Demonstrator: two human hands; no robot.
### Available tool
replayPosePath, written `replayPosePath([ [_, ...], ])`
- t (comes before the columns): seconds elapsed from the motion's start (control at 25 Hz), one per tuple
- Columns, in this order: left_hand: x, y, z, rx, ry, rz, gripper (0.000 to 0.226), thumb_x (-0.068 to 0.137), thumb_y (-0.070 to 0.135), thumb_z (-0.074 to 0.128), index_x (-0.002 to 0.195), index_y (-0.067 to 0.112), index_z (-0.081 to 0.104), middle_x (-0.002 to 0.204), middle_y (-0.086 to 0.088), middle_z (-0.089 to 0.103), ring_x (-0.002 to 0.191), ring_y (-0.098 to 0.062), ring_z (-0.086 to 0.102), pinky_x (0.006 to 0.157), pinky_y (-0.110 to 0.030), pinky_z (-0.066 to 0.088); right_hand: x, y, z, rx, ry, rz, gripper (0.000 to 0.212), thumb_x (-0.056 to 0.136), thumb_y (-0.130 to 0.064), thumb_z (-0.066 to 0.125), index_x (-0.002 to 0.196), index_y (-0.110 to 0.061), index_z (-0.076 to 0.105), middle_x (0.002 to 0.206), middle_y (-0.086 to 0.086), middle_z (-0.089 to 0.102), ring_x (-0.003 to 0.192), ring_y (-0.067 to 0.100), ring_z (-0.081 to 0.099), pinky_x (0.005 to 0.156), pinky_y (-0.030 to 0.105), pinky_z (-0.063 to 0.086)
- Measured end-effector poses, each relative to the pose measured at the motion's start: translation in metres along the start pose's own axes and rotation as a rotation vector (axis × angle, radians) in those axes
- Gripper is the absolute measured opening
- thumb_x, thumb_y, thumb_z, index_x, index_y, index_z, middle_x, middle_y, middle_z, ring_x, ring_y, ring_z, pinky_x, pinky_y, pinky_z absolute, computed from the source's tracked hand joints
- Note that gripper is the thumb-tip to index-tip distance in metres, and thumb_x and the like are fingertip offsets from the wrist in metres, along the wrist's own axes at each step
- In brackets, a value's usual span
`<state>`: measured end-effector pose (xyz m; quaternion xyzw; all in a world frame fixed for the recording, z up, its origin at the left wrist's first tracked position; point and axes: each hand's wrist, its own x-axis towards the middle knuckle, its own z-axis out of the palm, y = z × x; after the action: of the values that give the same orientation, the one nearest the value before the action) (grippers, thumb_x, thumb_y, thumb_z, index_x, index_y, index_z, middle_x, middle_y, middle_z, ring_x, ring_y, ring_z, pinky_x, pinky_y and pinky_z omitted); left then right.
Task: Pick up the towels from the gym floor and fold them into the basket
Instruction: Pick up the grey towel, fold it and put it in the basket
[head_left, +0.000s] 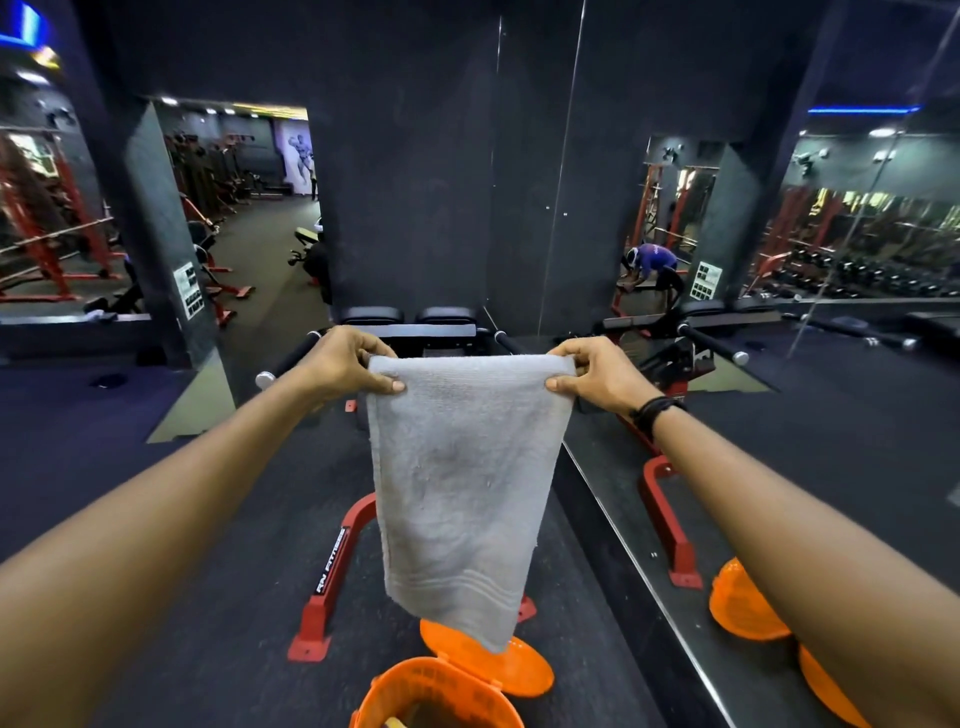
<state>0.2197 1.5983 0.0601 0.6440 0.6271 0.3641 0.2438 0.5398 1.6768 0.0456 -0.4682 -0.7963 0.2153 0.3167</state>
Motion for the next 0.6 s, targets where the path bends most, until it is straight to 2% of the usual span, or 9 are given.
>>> replayPosePath([
  [0.08, 0.002, 0.000, 0.002, 0.083, 0.014, 0.019, 0.024, 0.063, 0.017, 0.088, 0.081, 0.010, 0.074, 0.058, 0.001, 0.059, 0.046, -0.001, 0.050, 0.046, -0.014, 0.040, 0.002, 0.001, 0.002, -0.094, 0.075, 0.009, 0.021, 0.074, -0.017, 0.079, 0.091, -0.015, 0.068, 0.085, 0.006, 0.069, 0.079, 0.018, 0.059, 0.077, 0.029, 0.046],
  [0.16, 0.008, -0.005, 0.001, 0.178, 0.015, 0.024, 0.021, 0.065, 0.026, 0.087, 0.075, 0.013, 0.074, 0.057, 0.002, 0.056, 0.053, -0.007, 0.049, 0.050, -0.020, 0.037, 0.002, -0.002, 0.002, -0.168, 0.094, -0.005, 0.015, 0.078, -0.020, 0.077, 0.086, -0.010, 0.069, 0.079, 0.006, 0.065, 0.081, 0.020, 0.059, 0.076, 0.028, 0.040],
  [0.28, 0.010, -0.013, -0.003, 0.367, -0.091, -0.004, 0.025, 0.069, 0.039, 0.082, 0.063, 0.018, 0.070, 0.059, 0.001, 0.054, 0.061, -0.012, 0.048, 0.057, -0.027, 0.035, 0.000, -0.002, 0.005, -0.241, -0.031, 0.011, 0.016, 0.082, -0.020, 0.073, 0.075, -0.008, 0.066, 0.083, 0.014, 0.068, 0.103, 0.026, 0.062, 0.083, 0.032, 0.045],
  [0.36, 0.008, -0.005, -0.010, 0.340, -0.241, -0.046, 0.030, 0.067, 0.044, 0.081, 0.060, 0.019, 0.066, 0.062, -0.002, 0.054, 0.064, -0.016, 0.049, 0.061, -0.028, 0.038, 0.004, -0.008, -0.010, -0.303, -0.200, -0.015, 0.022, 0.085, -0.023, 0.070, 0.069, -0.012, 0.060, 0.077, 0.008, 0.062, 0.093, 0.021, 0.062, 0.082, 0.037, 0.048],
  [0.4, 0.008, 0.004, -0.016, 0.222, -0.225, -0.019, 0.029, 0.068, 0.041, 0.082, 0.066, 0.016, 0.068, 0.067, -0.004, 0.056, 0.068, -0.018, 0.052, 0.064, -0.030, 0.041, 0.009, -0.015, -0.023, -0.235, -0.237, -0.034, 0.023, 0.087, -0.023, 0.068, 0.071, -0.010, 0.058, 0.075, 0.004, 0.058, 0.079, 0.014, 0.060, 0.074, 0.039, 0.049],
  [0.48, 0.010, 0.023, -0.026, -0.263, -0.033, 0.044, 0.049, 0.061, 0.043, 0.086, 0.091, 0.009, 0.068, 0.085, -0.004, 0.065, 0.081, -0.018, 0.060, 0.074, -0.034, 0.048, 0.012, -0.033, -0.046, 0.197, -0.166, -0.022, 0.019, 0.087, -0.024, 0.068, 0.091, -0.007, 0.059, 0.083, 0.001, 0.060, 0.071, 0.002, 0.058, 0.062, 0.033, 0.052],
  [0.52, 0.012, 0.029, -0.029, -0.463, -0.010, 0.033, 0.066, 0.052, 0.049, 0.088, 0.103, 0.014, 0.066, 0.096, -0.001, 0.069, 0.088, -0.017, 0.064, 0.081, -0.035, 0.052, 0.013, -0.038, -0.050, 0.427, -0.182, 0.015, 0.032, 0.083, -0.027, 0.072, 0.105, -0.009, 0.058, 0.095, 0.001, 0.065, 0.081, 0.003, 0.063, 0.070, 0.031, 0.055],
  [0.56, 0.009, 0.030, -0.027, -0.495, -0.068, -0.006, 0.080, 0.044, 0.055, 0.089, 0.112, 0.020, 0.063, 0.105, 0.003, 0.071, 0.096, -0.015, 0.066, 0.086, -0.035, 0.052, 0.012, -0.038, -0.046, 0.549, -0.252, 0.062, 0.049, 0.076, -0.032, 0.077, 0.116, -0.012, 0.058, 0.109, 0.002, 0.067, 0.095, 0.010, 0.065, 0.082, 0.039, 0.055],
  [0.6, 0.002, 0.022, -0.018, -0.420, -0.150, -0.065, 0.085, 0.042, 0.058, 0.089, 0.116, 0.025, 0.062, 0.110, 0.006, 0.071, 0.102, -0.013, 0.065, 0.089, -0.034, 0.051, 0.007, -0.032, -0.034, 0.548, -0.321, 0.112, 0.065, 0.065, -0.038, 0.084, 0.120, -0.012, 0.059, 0.116, 0.005, 0.067, 0.105, 0.018, 0.064, 0.091, 0.046, 0.051],
])
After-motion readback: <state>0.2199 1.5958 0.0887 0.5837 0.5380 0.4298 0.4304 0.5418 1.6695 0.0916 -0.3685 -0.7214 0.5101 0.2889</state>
